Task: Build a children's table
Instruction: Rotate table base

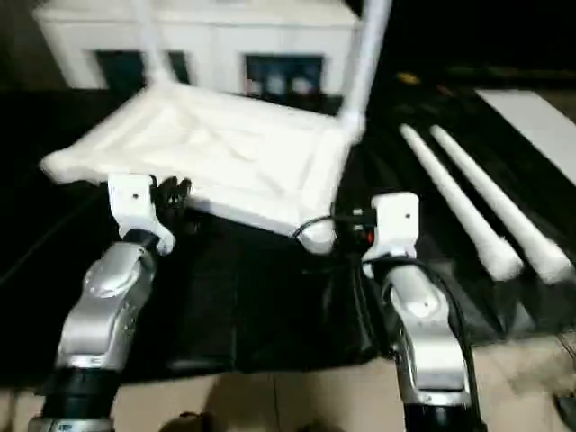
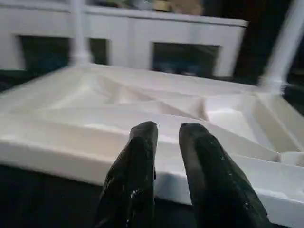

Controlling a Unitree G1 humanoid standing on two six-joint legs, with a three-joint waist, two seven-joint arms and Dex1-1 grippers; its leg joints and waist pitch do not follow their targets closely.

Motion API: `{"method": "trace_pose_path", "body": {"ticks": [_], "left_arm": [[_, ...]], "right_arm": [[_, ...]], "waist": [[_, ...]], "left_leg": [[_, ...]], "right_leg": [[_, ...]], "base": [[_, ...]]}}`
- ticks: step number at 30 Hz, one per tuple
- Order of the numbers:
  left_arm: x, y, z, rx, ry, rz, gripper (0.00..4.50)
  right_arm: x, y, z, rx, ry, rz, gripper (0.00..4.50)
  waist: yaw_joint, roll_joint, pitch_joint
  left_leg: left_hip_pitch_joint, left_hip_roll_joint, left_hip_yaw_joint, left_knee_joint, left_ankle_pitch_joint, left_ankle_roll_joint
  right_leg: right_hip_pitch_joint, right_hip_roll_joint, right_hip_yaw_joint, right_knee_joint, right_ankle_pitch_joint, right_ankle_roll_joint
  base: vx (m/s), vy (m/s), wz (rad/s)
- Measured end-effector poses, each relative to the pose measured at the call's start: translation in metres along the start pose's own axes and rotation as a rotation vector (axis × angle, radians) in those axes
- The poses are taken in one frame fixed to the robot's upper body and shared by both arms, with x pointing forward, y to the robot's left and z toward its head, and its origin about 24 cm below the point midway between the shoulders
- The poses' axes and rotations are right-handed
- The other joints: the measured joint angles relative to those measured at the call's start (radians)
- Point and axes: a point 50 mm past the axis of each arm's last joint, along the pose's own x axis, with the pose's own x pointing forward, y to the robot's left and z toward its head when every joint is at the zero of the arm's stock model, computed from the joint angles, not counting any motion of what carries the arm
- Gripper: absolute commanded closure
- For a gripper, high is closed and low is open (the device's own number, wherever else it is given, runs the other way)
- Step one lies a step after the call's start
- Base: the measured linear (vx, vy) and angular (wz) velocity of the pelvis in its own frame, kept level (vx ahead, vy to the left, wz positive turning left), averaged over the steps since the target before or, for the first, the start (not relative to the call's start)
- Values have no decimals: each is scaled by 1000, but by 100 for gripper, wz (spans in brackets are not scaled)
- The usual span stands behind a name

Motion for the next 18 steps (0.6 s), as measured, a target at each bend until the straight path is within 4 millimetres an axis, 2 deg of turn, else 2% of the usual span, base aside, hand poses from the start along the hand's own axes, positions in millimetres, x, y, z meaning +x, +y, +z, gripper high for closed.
{"method": "trace_pose_path", "body": {"ticks": [1, 2, 3, 4, 5, 6, 7, 8, 9, 10, 11, 12, 13, 14, 15, 16, 17, 18], "left_arm": [[0, -3, 2, -3, -9, 3, 340], [-1, -5, 2, -1, -9, 7, 340], [-1, -8, 1, -7, -4, 12, 340], [-1, -11, 3, -6, -8, 7, 340], [0, -13, 6, -6, -17, 1, 340], [2, -17, 11, 1, -29, -11, 340], [1, -18, 9, 0, -17, -12, 340], [-1, -16, 5, 2, 2, -7, 340], [-1, -12, 5, 20, 6, 6, 340], [-1, -7, 6, 31, 3, 23, 340], [0, -4, 8, 51, -1, 36, 340], [-1, 0, 8, 77, -1, 50, 340], [-1, 1, 6, 85, 12, 58, 340], [-1, 0, 6, 86, 17, 57, 340], [0, -7, 5, 75, 27, 40, 340], [0, -12, 4, 71, 30, 17, 340], [1, -17, 6, 66, 25, -5, 340], [3, -19, 10, 65, 7, -19, 340]], "right_arm": [[1, -1, 1, -7, -2, -3, 50], [1, -2, 1, -12, 4, -8, 50], [1, -2, 1, -15, 4, -13, 50], [1, -3, 2, -23, 0, -19, 50], [0, -4, 4, -29, -8, -30, 50], [-1, -6, 4, -29, -7, -45, 50], [-2, -8, 2, -30, 5, -52, 50], [-1, -6, 2, -26, 6, -49, 50], [-1, -4, 2, -25, 10, -42, 50], [-1, -4, 1, -27, 14, -47, 50], [-1, -5, 2, -41, 12, -59, 50], [1, -6, 5, -50, 3, -75, 50], [1, -7, 5, -63, 5, -95, 50], [1, -9, 4, -71, 8, -108, 50], [-2, -19, 1, -106, 25, -171, 50], [-3, -22, 1, -117, 32, -193, 50], [-3, -25, 1, -118, 34, -209, 50], [-3, -24, 0, -98, 45, -210, 50]], "waist": [[9, -5, 4], [25, -13, 8], [31, -15, 8], [30, -12, 4], [25, -4, -1], [15, 3, -3], [17, 10, -3], [-1, 21, -4], [-9, 22, -8], [-6, 19, -11], [-2, 14, -14], [5, 3, -18], [11, 1, -18], [13, -4, -17], [29, -11, -16], [29, -11, -16], [26, -9, -17], [24, 3, -18]], "left_leg": [[-8, 0, 12, 32, -35, 15], [-29, 20, 72, 180, -83, 64], [-16, 22, 135, 302, -118, 119], [18, 17, 163, 307, -142, 140], [54, 10, 183, 269, -176, 153], [80, 16, 181, 190, -243, 103], [79, 38, 174, 170, -216, 73], [76, 44, 146, 163, -201, 63], [69, 41, 121, 161, -189, 54], [61, 39, 103, 161, -179, 55], [52, 37, 92, 161, -172, 53], [42, 37, 91, 160, -160, 44], [38, 43, 95, 158, -154, 63], [29, 38, 97, 168, -154, 106], [11, 25, 124, 230, -177, 213], [18, 1, 131, 229, -173, 195], [32, -24, 135, 197, -161, 174], [51, -45, 134, 142, -164, 138]], "right_leg": [[-5, -4, -18, -5, 2, 3], [4, -13, -40, -7, -2, 10], [23, -23, -72, -18, -4, 14], [28, -24, -100, -32, -4, 15], [26, -22, -134, -45, -2, 16], [24, -17, -182, -65, 16, 11], [31, -4, -194, -87, 22, 10], [20, 13, -155, -44, -1, 34], [-6, 16, -69, 80, -36, 45], [-14, 11, -10, 116, -47, 34], [-16, -5, 38, 107, -54, 16], [-15, -39, 75, 57, -63, 21], [-14, -41, 65, 58, -56, 45], [-14, -35, 66, 53, -51, 54], [-10, -26, 63, 30, -28, 86], [-5, -18, 59, 18, -18, 88], [-4, -9, 54, 7, -10, 83], [-3, 10, 47, -8, 0, 82]], "base": [[-49, -302, 81], [-90, -293, 64], [-49, -246, 45], [-49, -246, 45], [-16, -197, 60], [-65, -211, 91], [-65, -211, 91], [-63, -241, 89], [-26, -228, 78], [-26, -228, 78], [-43, -229, 71], [-53, -288, 41], [-53, -288, 41], [-44, -289, 13], [-69, -258, -6], [-69, -258, -6], [-83, -223, -7], [-87, -169, -9]]}}
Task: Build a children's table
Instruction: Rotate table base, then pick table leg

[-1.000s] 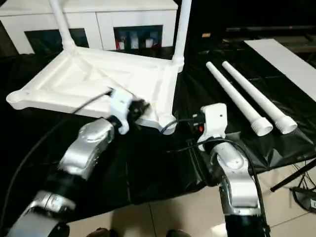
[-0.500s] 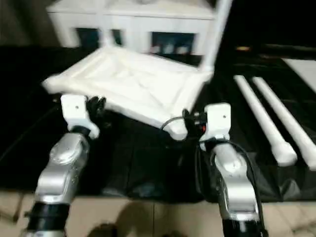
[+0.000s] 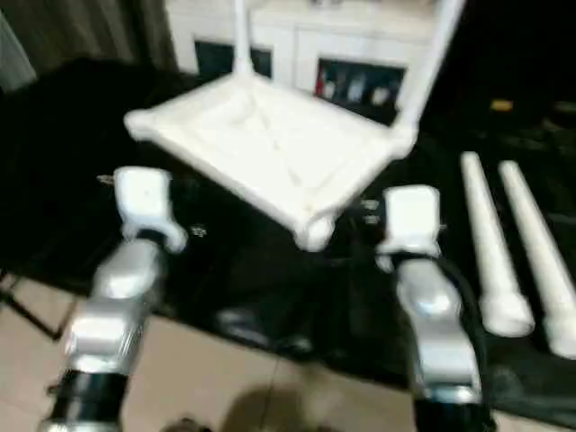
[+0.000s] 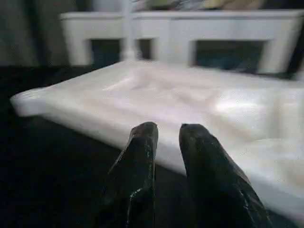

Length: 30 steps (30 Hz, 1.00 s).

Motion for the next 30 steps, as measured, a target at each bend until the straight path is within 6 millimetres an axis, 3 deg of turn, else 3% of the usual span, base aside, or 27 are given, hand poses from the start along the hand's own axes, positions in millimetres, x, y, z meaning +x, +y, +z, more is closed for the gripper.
{"method": "trace_pose_path", "body": {"ticks": [2, 4, 5, 6, 8, 9, 10, 11, 12, 13, 14, 15, 16, 17, 18, 19, 20, 21, 22, 23, 24, 25, 26, 27, 28, 29, 30], "left_arm": [[0, 5, 1, 0, -7, -1, 340], [-1, 6, 1, 2, -8, -10, 340], [-1, 6, 0, 1, -7, -15, 340], [-2, 7, 0, -1, -10, -17, 340], [-3, 10, 1, -8, -14, -10, 340], [-3, 13, 1, -8, -16, -2, 340], [-3, 15, 3, -3, -21, 1, 340], [-3, 15, 5, -5, -31, -1, 340], [-3, 12, 7, -8, -41, -12, 340], [-4, 10, 10, -6, -54, -19, 340], [-4, 8, 11, -12, -59, -23, 340], [-5, 3, 7, -21, -44, -40, 340], [-5, -3, 5, -28, -36, -62, 340], [-5, -6, 5, -29, -36, -73, 340], [-5, -6, 6, -28, -39, -73, 340], [-5, -4, 6, -26, -40, -68, 340], [-5, -2, 7, -25, -42, -60, 340], [-5, -1, 8, -24, -49, -56, 340], [-6, 2, 8, -20, -47, -47, 340], [-7, 8, 7, -11, -44, -32, 340], [-7, 12, 6, -8, -39, -17, 340], [-7, 12, 6, -13, -40, -19, 340], [-7, 11, 7, -20, -42, -26, 340], [-8, 9, 6, -19, -34, -74, 337], [-9, 6, 6, -16, -26, -119, 337], [-9, 4, 6, -19, -24, -147, 337], [-11, -1, 1, -31, -7, -194, 337]], "right_arm": [[-2, 8, -2, 67, 23, 33, 50], [-3, 18, -2, 123, 32, 79, 50], [-3, 21, -3, 135, 38, 90, 50], [-3, 24, -3, 143, 42, 102, 50], [-3, 29, -2, 154, 42, 123, 50], [-3, 31, -2, 158, 41, 131, 50], [-3, 31, -2, 159, 40, 129, 50], [-3, 30, -2, 158, 41, 128, 50], [-4, 27, -3, 159, 48, 122, 50], [-3, 27, -2, 154, 41, 125, 50], [-2, 24, 1, 142, 31, 123, 50], [-2, 21, 1, 137, 34, 116, 50], [-2, 16, 0, 134, 39, 103, 50], [-2, 12, 0, 126, 39, 93, 50], [-2, 11, 1, 120, 35, 95, 50], [-1, 11, 3, 118, 29, 96, 50], [0, 11, 5, 115, 21, 99, 50], [0, 12, 5, 118, 19, 103, 50], [1, 17, 5, 123, 23, 117, 50], [2, 23, 7, 127, 15, 145, 50], [2, 26, 8, 124, 12, 155, 50], [2, 24, 8, 116, 17, 150, 50], [2, 23, 8, 107, 23, 146, 50], [3, 23, 7, 114, 41, 159, 24], [2, 23, 5, 124, 57, 167, 17], [2, 23, 5, 127, 66, 170, 17], [2, 20, 3, 122, 85, 169, 17]], "waist": [[-9, 3, 1], [-19, 10, 1], [-18, 14, 2], [-13, 18, 4], [-10, 23, 10], [-13, 24, 14], [-4, 20, 20], [1, 5, 28], [17, -18, 31], [22, -39, 27], [33, -40, 23], [39, -31, 18], [40, -32, 17], [40, -31, 15], [41, -19, 11], [46, -7, 7], [46, 21, 1], [43, 49, -4], [37, 50, -3], [23, 43, -4], [2, 37, -5], [-11, 35, -7], [-21, 30, -9], [-32, 18, -11], [-37, 3, -11], [-38, -17, -10], [-35, -21, -8]], "left_leg": [[5, 16, -12, -40, 32, -53], [15, 31, -3, -73, 49, -80], [21, 47, 15, -81, 54, -89], [33, 70, 47, -90, 56, -103], [59, 93, 78, -98, 53, -111], [80, 106, 98, -100, 51, -117], [100, 113, 116, -105, 47, -125], [121, 116, 138, -105, 44, -131], [145, 130, 186, -104, 35, -145], [142, 126, 188, -93, 24, -159], [117, 125, 155, -49, -6, -145], [70, 91, 83, 24, -37, -82], [35, 54, 45, 70, -41, -72], [9, 23, 24, 76, -41, -71], [-20, 0, 12, 49, -26, -56], [-29, -4, 9, 15, -4, -36], [-42, 3, 1, -31, 27, -18], [-40, 20, -12, -69, 92, -4], [-31, 29, -23, -65, 96, -37], [-26, 22, -24, -65, 88, -38], [-20, 15, -25, -64, 78, -32], [-18, 11, -24, -64, 73, -29], [-17, 7, -19, -64, 70, -28], [-16, 4, -14, -63, 68, -30], [-15, -2, -10, -63, 66, -28], [-15, -13, -5, -57, 63, -27], [-27, -12, -3, -44, 51, -1]], "right_leg": [[4, 10, -21, -39, 27, -8], [5, 13, -38, -72, 48, -12], [8, 22, -35, -85, 55, -12], [7, 41, -14, -95, 57, -12], [7, 47, -12, -103, 56, -12], [10, 35, -27, -90, 36, -8], [13, 17, -39, -28, -1, 0], [10, -12, -38, 50, -32, 5], [8, -50, -19, 106, -67, -1], [31, -70, 7, 81, -101, 11], [27, -50, 6, 83, -98, 5], [26, -35, 7, 76, -99, 1], [32, -20, 24, 66, -97, 0], [44, -5, 36, 52, -89, 4], [63, 17, 39, 28, -83, -8], [78, 34, 35, 9, -81, -13], [98, 55, 12, -16, -78, -18], [122, 78, -13, -37, -81, -19], [129, 69, -36, -39, -89, -3], [115, 52, -35, 1, -100, 15], [82, 22, -21, 65, -101, 24], [59, 2, -4, 84, -94, 37], [29, -17, 11, 86, -80, 65], [-8, -40, 27, 67, -61, 98], [-29, -53, 41, 28, -42, 114], [-34, -68, 54, -10, 20, 101], [-32, -65, 59, -6, 26, 74]], "base": [[-90, -160, -13], [-86, -122, -7], [-75, -90, -6], [-79, -65, -29], [-82, -42, -42], [-42, 12, -69], [-52, -15, -103], [-12, -20, -72], [35, -112, -63], [44, -85, -30], [96, -150, -51], [114, -141, -22], [114, -141, -22], [134, -132, 10], [155, -82, 15], [155, -82, 15], [176, -33, 1], [199, 44, -13], [199, 44, -13], [207, 67, -12], [188, 42, 1], [188, 42, 1], [148, 29, 6], [101, -38, 1], [101, -38, 1], [32, -110, 3], [6, -119, 2]]}}
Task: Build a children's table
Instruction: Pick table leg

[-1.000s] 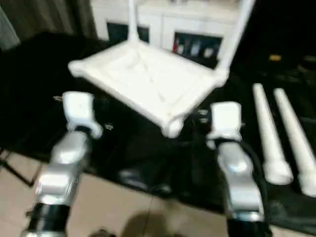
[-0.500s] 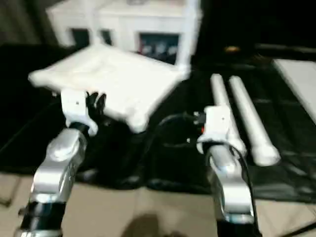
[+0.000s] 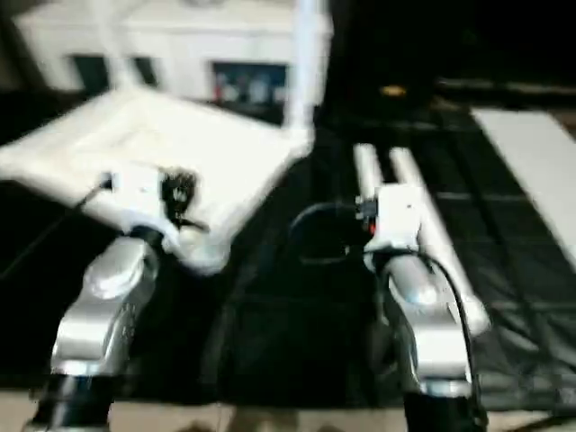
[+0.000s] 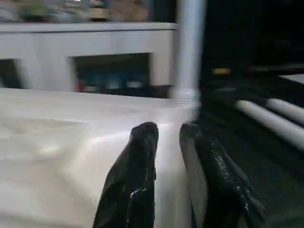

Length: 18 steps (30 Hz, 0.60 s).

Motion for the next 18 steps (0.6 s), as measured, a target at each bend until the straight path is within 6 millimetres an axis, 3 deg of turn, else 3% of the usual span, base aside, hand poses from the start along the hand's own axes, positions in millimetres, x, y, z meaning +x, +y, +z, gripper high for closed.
{"method": "trace_pose_path", "body": {"ticks": [1, 2, 3, 4, 6, 7, 9, 10, 12, 14, 15, 16, 17, 18], "left_arm": [[-1, -8, -3, -10, 13, -64, 320], [-2, -13, -4, -12, 24, -139, 320], [-4, -14, -3, -9, 23, -212, 310], [-6, -13, -2, -4, 20, -240, 310], [-10, -4, 1, 24, 23, -285, 283], [-12, -1, 1, 35, 35, -305, 283], [-16, 5, 0, 71, 87, -368, 271], [-17, 6, 0, 86, 107, -392, 271], [-19, 8, 0, 108, 150, -446, 240], [-19, 5, 3, 98, 160, -489, 233], [-18, 2, 6, 101, 160, -520, 227], [-17, 0, 9, 100, 159, -537, 217], [-16, -2, 13, 110, 149, -560, 217], [-18, -2, 15, 122, 156, -583, 197]], "right_arm": [[0, -4, 0, -11, 16, -7, 11], [1, -7, 1, -32, 36, -9, 11], [2, -11, 4, -54, 52, -11, 5], [2, -13, 6, -63, 57, -14, 5], [6, -12, 10, -68, 71, -6, 0], [7, -12, 11, -70, 85, 1, 0], [11, -13, 11, -67, 127, 11, 0], [12, -14, 12, -65, 139, 10, 0], [18, -14, 15, -44, 164, 16, 0], [22, -13, 15, -32, 184, 24, 0], [23, -13, 15, -29, 195, 25, 0], [23, -15, 14, -27, 202, 19, 0], [24, -18, 13, -28, 224, 11, 0], [28, -19, 12, -35, 255, 14, 0]], "waist": [[9, 1, 0], [8, 2, -1], [7, 3, -1], [10, 5, -2], [11, 11, 0], [9, 13, 2], [7, 13, 9], [6, 14, 12], [6, 25, 22], [-1, 38, 30], [5, 38, 39], [5, 34, 41], [24, 10, 39], [26, -10, 45]], "left_leg": [[3, 6, -7, -6, 5, 9], [7, 10, -8, -21, 13, -12], [9, 18, -9, -34, 28, -62], [8, 29, -8, -40, 35, -87], [10, 45, -9, -45, 40, -105], [12, 54, -8, -45, 45, -110], [28, 69, 14, -44, 48, -111], [33, 71, 17, -44, 48, -111], [40, 75, 14, -45, 47, -111], [42, 86, 9, -52, 47, -111], [41, 88, 15, -60, 47, -111], [42, 88, 24, -61, 47, -111], [52, 89, 62, -62, 48, -111], [65, 83, 74, -32, 36, -116]], "right_leg": [[1, 4, -4, -7, 5, -9], [2, 9, -11, -9, 9, -14], [2, 17, -16, -15, 14, -18], [2, 24, -20, -25, 24, -22], [9, 37, -24, -51, 43, -30], [17, 39, -29, -60, 47, -38], [33, 35, -34, -65, 47, -36], [36, 33, -37, -69, 47, -35], [44, 32, -53, -88, 45, -34], [66, 30, -75, -111, 40, -36], [67, 25, -84, -81, 7, -49], [60, 17, -86, -58, -13, -59], [42, 12, -59, -20, -36, -56], [22, 8, -37, -13, -36, -43]], "base": [[6, -119, 2], [20, -121, -9], [-17, -113, -3], [-17, -113, -3], [-72, -40, -5], [-85, -18, -8], [-110, 4, 3], [-114, 8, 4], [-128, 30, -5], [-113, 43, -11], [-157, 22, -2], [-157, 22, -2], [-122, -50, 13], [-28, -113, 17]]}}
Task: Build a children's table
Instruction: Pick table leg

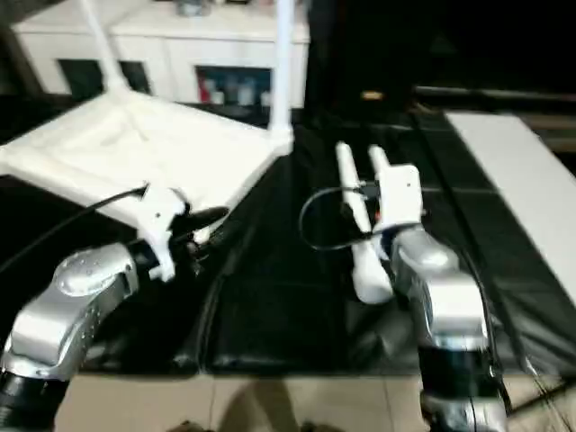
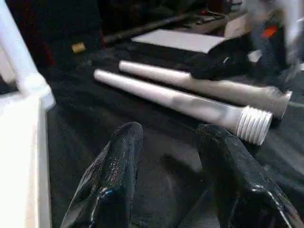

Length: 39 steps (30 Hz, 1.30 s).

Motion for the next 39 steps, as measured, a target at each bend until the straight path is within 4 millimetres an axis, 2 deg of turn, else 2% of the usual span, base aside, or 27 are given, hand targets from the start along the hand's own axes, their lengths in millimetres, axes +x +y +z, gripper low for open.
{"method": "trace_pose_path", "body": {"ticks": [1, 2, 3, 4, 5, 6, 8, 9, 10, 11, 12, 13, 14, 15, 16, 17, 18, 19, 20, 22, 23, 28, 29, 31, 32, 35, 39], "left_arm": [[-1, -3, 0, -2, -1, -17, 197], [-2, -4, 0, 6, 9, -37, 191], [1, -7, 3, 18, 15, -70, 184], [1, -9, 4, 19, 19, -94, 184], [0, -13, 3, 14, 37, -127, 184], [-2, -15, 1, 10, 61, -157, 184], [-2, -16, 1, 9, 70, -162, 184], [-1, -18, 3, 3, 58, -156, 184], [1, -19, 4, -3, 51, -154, 184], [1, -19, 4, -6, 48, -153, 184], [1, -18, 5, -3, 48, -145, 184], [2, -17, 7, 8, 47, -144, 184], [2, -16, 9, 16, 45, -143, 184], [-1, -14, 9, 22, 51, -137, 184], [-2, -15, 5, 14, 66, -140, 184], [-2, -16, 4, 10, 76, -153, 184], [-2, -17, 3, 9, 78, -165, 184], [-2, -17, 4, 13, 80, -172, 184], [-2, -17, 5, 17, 87, -180, 184], [-3, -17, 4, 21, 107, -191, 184], [-4, -17, 3, 23, 123, -198, 184], [-5, -21, 6, 29, 131, -219, 184], [-5, -21, 6, 29, 132, -221, 180], [-7, -21, 6, 32, 140, -220, 180], [-7, -20, 6, 33, 144, -219, 178], [-10, -21, 7, 42, 151, -228, 178], [-11, -21, 7, 46, 156, -230, 178]], "right_arm": [[2, 0, 3, -19, 13, -4, 0], [4, 2, 6, -43, 28, -3, 0], [5, 2, 5, -48, 55, -1, 0], [6, 2, -1, -39, 94, 6, 0], [8, 3, -7, -19, 138, 14, 0], [10, 4, -11, 2, 172, 27, 0], [13, 7, -13, 21, 198, 45, 0], [15, 9, -14, 28, 206, 55, 0], [17, 10, -13, 29, 211, 57, 0], [18, 11, -10, 30, 210, 60, 0], [19, 11, -8, 32, 208, 59, 0], [19, 8, -9, 40, 211, 46, 0], [20, 5, -13, 53, 230, 30, 0], [24, 3, -13, 64, 246, 21, 0], [28, 3, -11, 73, 249, 18, 0], [29, 3, -8, 75, 248, 14, 0], [32, 3, -9, 78, 251, 12, 0], [34, 2, -9, 79, 255, 7, 0], [37, 2, -10, 81, 263, 6, 0], [42, 2, -9, 82, 265, 13, 0], [45, 3, -8, 80, 273, 21, 0], [52, 5, -3, 61, 283, 35, 0], [54, 4, -3, 62, 293, 34, 18], [55, 4, -2, 63, 304, 30, 18], [55, 3, -1, 60, 306, 27, 39], [56, 0, 4, 56, 319, 20, 53], [54, -4, 9, 56, 329, 24, 96]], "waist": [[12, 10, -2], [13, 17, -4], [7, 26, -8], [-4, 11, -4], [-11, 9, -4], [-17, 10, -4], [-24, 8, -2], [-29, 8, 0], [-33, 12, 3], [-42, 22, 6], [-45, 37, 13], [-43, 35, 15], [-32, 16, 6], [-17, -17, -10], [-6, -9, -11], [9, 0, -15], [19, 9, -19], [20, 12, -22], [20, 17, -23], [18, 17, -24], [17, 17, -23], [14, 16, -23], [14, 15, -22], [14, 14, -21], [14, 14, -21], [14, 14, -21], [15, 14, -21]], "left_leg": [[-2, -4, -26, 60, -24, -1], [1, -24, -62, 92, -27, 5], [31, -39, -70, 51, -67, 6], [30, -35, -61, 25, -63, 4], [30, -25, -53, 6, -52, 3], [29, -21, -50, -1, -37, 6], [31, -20, -43, 1, -33, 8], [40, -20, -42, 2, -34, 9], [43, -15, -41, 0, -34, 9], [44, -5, -45, -1, -34, 9], [35, 17, -49, -9, -34, 8], [29, 17, -46, -9, -34, 8], [26, 17, -25, -10, -34, 8], [23, 7, -10, -6, -30, 2], [13, 4, -18, -8, -32, 4], [-4, 0, -29, -14, -30, 4], [-18, 1, -37, -24, -15, -13], [-20, 10, -34, -33, 22, -16], [-25, 19, -31, -33, 44, -19], [-41, 26, -30, -34, 47, -23], [-44, 31, -30, -34, 47, -23], [-46, 36, -27, -36, 47, -23], [-46, 36, -26, -36, 47, -23], [-46, 36, -25, -36, 47, -22], [-46, 36, -24, -36, 46, -22], [-46, 36, -24, -36, 47, -22], [-45, 36, -23, -36, 47, -23]], "right_leg": [[-4, -1, -2, 5, 2, 3], [-3, -1, -8, 5, 2, 3], [-10, -1, -17, -6, 3, 4], [-11, 2, -12, -26, 3, 3], [-6, 12, -8, -49, 11, -11], [0, 18, -10, -71, 37, -47], [9, 15, -9, -84, 70, -56], [13, 11, -19, -92, 70, -54], [16, 7, -33, -104, 69, -53], [27, 7, -62, -124, 71, -49], [53, 6, -92, -126, 55, -38], [41, -5, -91, -47, 25, -36], [53, -15, -62, 9, 16, -36], [70, -20, -17, 27, -7, 17], [48, -17, -17, 25, -7, 15], [44, -15, -19, 23, -7, 15], [32, -6, -20, 21, -3, 9], [27, 0, -22, 19, 12, 1], [22, 8, -23, 19, 15, -3], [12, 16, -26, 9, 27, -14], [10, 20, -27, 4, 30, -17], [12, 26, -26, -11, 36, -19], [12, 26, -26, -11, 36, -19], [12, 26, -26, -12, 36, -18], [12, 26, -25, -12, 36, -18], [12, 26, -25, -12, 36, -18], [12, 26, -25, -12, 37, -18]], "base": [[-28, -113, 17], [48, -53, -10], [0, 0, 0], [0, 0, 0], [-90, -34, 24], [-93, -1, 2], [-100, 15, -2], [-66, 16, 1], [-66, 16, 1], [0, 0, 0], [-118, 2, -7], [-118, 2, -7], [-72, -48, 10], [34, -138, 7], [34, -138, 7], [53, -121, -18], [30, -82, -7], [30, -82, -7], [3, -65, 9], [0, 0, 0], [0, 0, 0], [0, 0, 0], [0, 0, 0], [0, 0, 0], [0, 0, 0], [0, 0, 0], [0, 0, 0]]}}
